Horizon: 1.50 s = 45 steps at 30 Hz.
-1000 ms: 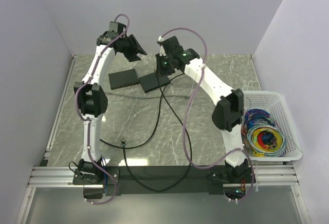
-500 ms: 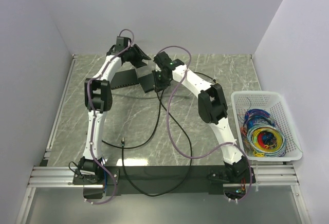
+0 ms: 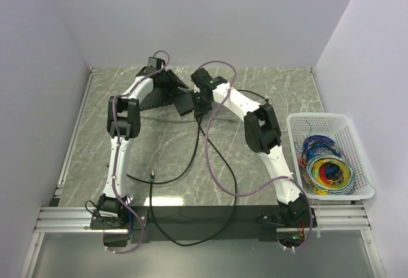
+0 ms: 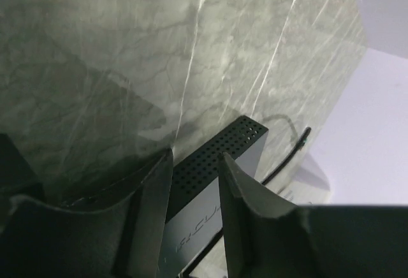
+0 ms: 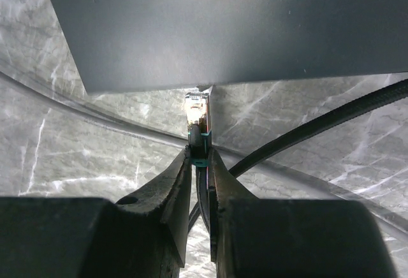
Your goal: Insert the plug into the switch port
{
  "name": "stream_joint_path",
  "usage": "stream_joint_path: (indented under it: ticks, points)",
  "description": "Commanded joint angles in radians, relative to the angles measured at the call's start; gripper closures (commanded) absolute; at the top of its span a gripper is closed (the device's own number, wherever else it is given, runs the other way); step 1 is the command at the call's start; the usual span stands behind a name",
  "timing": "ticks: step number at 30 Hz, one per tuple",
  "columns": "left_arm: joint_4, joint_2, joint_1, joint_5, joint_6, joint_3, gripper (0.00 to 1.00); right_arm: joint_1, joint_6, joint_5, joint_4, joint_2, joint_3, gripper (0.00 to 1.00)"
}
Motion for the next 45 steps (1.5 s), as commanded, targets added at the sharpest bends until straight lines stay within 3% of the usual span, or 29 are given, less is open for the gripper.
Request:
stream_joint_path:
  ticks: [1, 6, 8, 13, 20, 25, 32, 35, 45]
  points:
    - [-0.015, -0.060, -0.005, 0.004, 0.028, -0.058, 0.57, 0.006, -0.003, 0.021, 0.016, -0.005, -0.008, 1.00]
    - [-0.001, -0.123, -0.001, -0.012, 0.045, -0.120, 0.57, 0.006, -0.006, 0.022, 0.041, -0.061, -0.062, 1.00]
    - [0.060, -0.192, 0.002, -0.029, 0.056, -0.212, 0.56, 0.006, -0.003, 0.017, 0.100, -0.118, -0.122, 1.00]
    - [0.224, -0.344, 0.034, -0.121, 0.061, -0.531, 0.53, 0.011, -0.001, 0.034, 0.295, -0.346, -0.411, 1.00]
    - [0.433, -0.479, 0.035, -0.215, 0.036, -0.751, 0.54, 0.023, 0.049, 0.119, 0.537, -0.567, -0.775, 1.00]
    - [0.418, -0.553, 0.019, -0.203, 0.024, -0.756, 0.54, 0.081, 0.100, 0.134, 0.607, -0.736, -0.898, 1.00]
    - [0.240, -0.772, -0.106, -0.333, 0.137, -0.743, 0.53, 0.158, 0.126, 0.180, 0.624, -1.104, -1.109, 1.00]
    - [0.221, -0.890, -0.149, -0.439, 0.163, -0.809, 0.53, 0.175, 0.141, 0.180, 0.643, -1.239, -1.200, 1.00]
    - [0.134, -1.071, -0.207, -0.583, 0.232, -0.933, 0.52, 0.181, 0.166, 0.229, 0.634, -1.440, -1.357, 1.00]
